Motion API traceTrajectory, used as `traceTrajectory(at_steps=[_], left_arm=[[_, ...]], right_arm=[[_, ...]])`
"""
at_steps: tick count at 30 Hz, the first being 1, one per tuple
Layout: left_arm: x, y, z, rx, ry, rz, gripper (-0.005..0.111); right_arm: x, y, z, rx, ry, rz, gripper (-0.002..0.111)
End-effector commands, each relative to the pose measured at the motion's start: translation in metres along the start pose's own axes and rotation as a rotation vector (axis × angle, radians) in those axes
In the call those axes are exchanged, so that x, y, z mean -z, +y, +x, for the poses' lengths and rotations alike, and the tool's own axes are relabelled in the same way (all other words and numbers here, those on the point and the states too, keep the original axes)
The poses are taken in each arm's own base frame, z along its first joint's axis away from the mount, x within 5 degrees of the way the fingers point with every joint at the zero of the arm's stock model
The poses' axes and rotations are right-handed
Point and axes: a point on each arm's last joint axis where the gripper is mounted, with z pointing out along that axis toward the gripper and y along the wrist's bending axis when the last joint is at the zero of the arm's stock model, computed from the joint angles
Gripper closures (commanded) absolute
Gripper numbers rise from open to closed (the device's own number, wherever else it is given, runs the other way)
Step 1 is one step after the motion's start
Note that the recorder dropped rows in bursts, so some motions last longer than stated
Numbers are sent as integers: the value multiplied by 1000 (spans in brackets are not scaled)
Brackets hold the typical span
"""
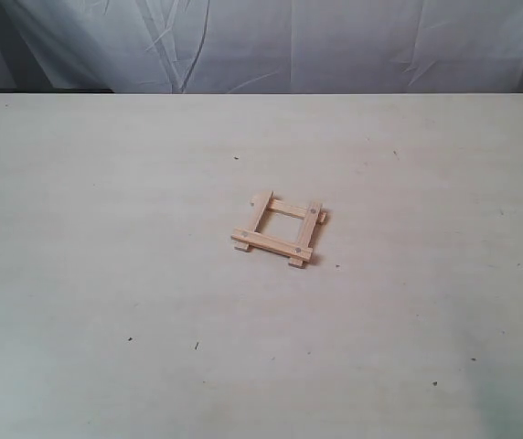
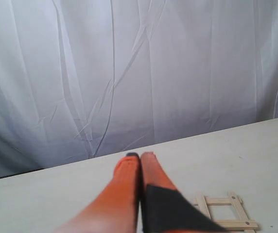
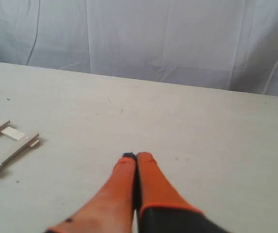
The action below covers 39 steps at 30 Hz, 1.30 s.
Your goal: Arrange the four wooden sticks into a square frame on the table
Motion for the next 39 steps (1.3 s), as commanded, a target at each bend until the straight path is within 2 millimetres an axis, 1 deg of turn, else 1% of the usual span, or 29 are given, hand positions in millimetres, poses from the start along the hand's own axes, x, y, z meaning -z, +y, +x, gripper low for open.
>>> traceTrajectory(at_steps=[1, 3, 21, 23, 26, 28, 30, 36, 39], left_arm=[[1, 0, 1, -6, 0, 0, 107], [1, 0, 1, -6, 0, 0, 107], [1, 0, 1, -6, 0, 0, 107], [1, 3, 3, -81, 12, -29, 107], [4, 3, 6, -96, 4, -39, 107], [9, 2, 14, -91, -19, -42, 107], [8, 3, 26, -89, -41, -55, 107], [-14, 11, 81, -20, -56, -122, 107], [-21, 13, 113, -3, 19, -129, 107]], right_arm=[[-2, 0, 33, -5, 10, 31, 108], [-4, 1, 40, -11, 38, 33, 108], [-4, 1, 39, -13, 30, 33, 108], [-4, 1, 39, -13, 30, 33, 108], [-4, 1, 39, -13, 30, 33, 108], [-4, 1, 39, -13, 30, 33, 108], [-4, 1, 39, -13, 30, 33, 108], [-4, 1, 39, -13, 30, 33, 108], [-4, 1, 39, -13, 30, 33, 108]])
